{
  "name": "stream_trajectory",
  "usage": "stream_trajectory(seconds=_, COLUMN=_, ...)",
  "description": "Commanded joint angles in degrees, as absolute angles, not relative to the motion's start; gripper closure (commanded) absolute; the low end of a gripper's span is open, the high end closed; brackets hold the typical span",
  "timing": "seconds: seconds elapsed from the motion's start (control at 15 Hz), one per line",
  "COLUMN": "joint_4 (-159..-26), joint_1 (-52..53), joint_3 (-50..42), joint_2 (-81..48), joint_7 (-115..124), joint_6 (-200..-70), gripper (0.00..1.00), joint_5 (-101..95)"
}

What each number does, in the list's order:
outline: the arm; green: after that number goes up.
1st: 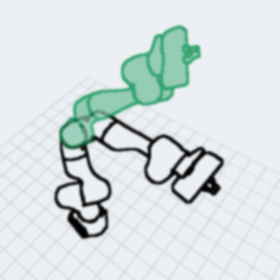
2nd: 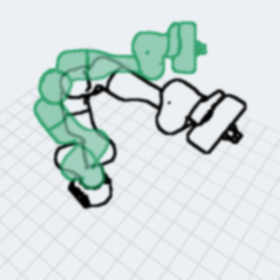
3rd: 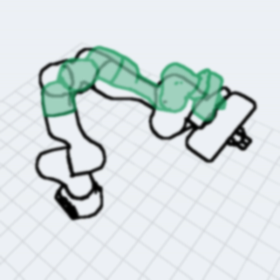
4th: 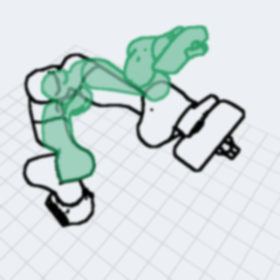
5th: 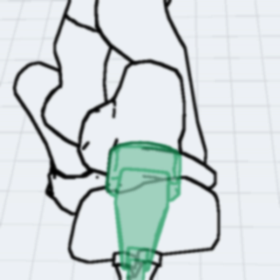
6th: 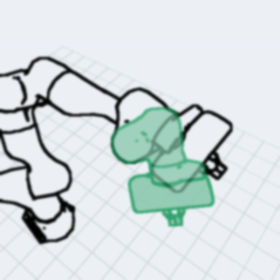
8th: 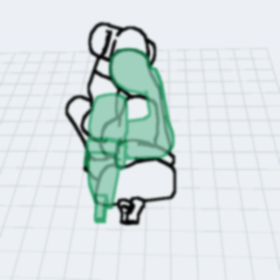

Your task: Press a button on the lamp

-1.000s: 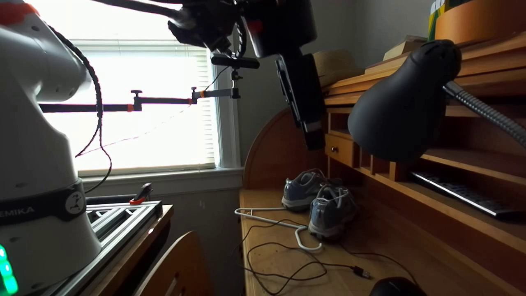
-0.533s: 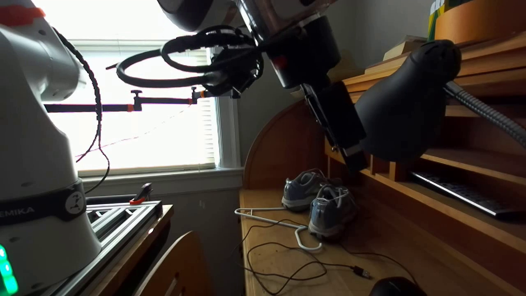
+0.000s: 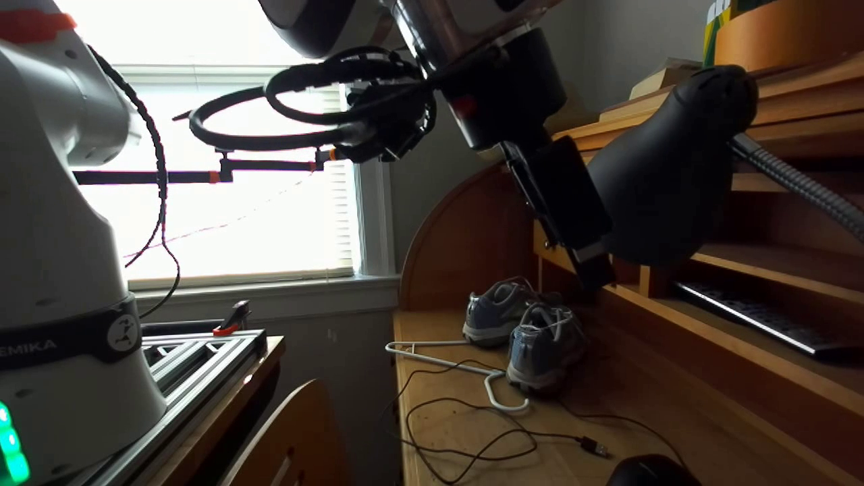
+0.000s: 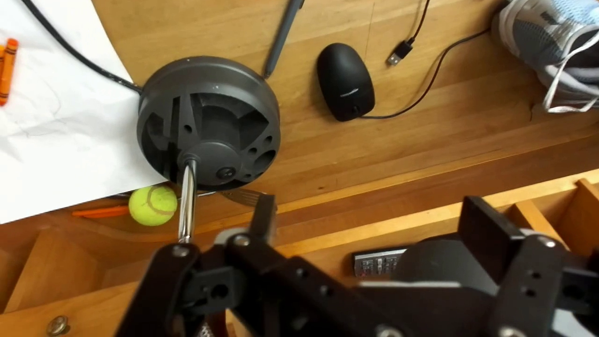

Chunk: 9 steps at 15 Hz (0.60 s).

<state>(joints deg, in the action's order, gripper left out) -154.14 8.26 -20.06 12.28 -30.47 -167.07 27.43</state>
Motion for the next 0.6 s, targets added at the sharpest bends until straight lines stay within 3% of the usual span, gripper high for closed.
stream_trajectory(seconds=0.0, joint_4=-154.5, joint_1=9.7, joint_3=-21.4, joint_2=6.2, joint_7=-33.6, joint_6=-180.7, gripper=0.0, joint_5=29.8)
stream_trajectory(seconds=0.4, joint_4=-154.2, joint_1=13.2, joint_3=-23.4, joint_2=0.1, joint_7=-32.6, joint_6=-191.0, gripper=0.0, joint_5=28.6)
stream_trajectory(seconds=0.47, joint_4=-155.0, joint_1=4.6, joint_3=-16.2, joint_2=0.0, joint_7=-23.9, joint_6=-190.7, gripper=0.0, joint_5=18.2)
stream_trajectory(seconds=0.53, joint_4=-154.6, joint_1=4.1, joint_3=-15.4, joint_2=-1.0, joint_7=-22.6, joint_6=-191.5, gripper=0.0, joint_5=16.0)
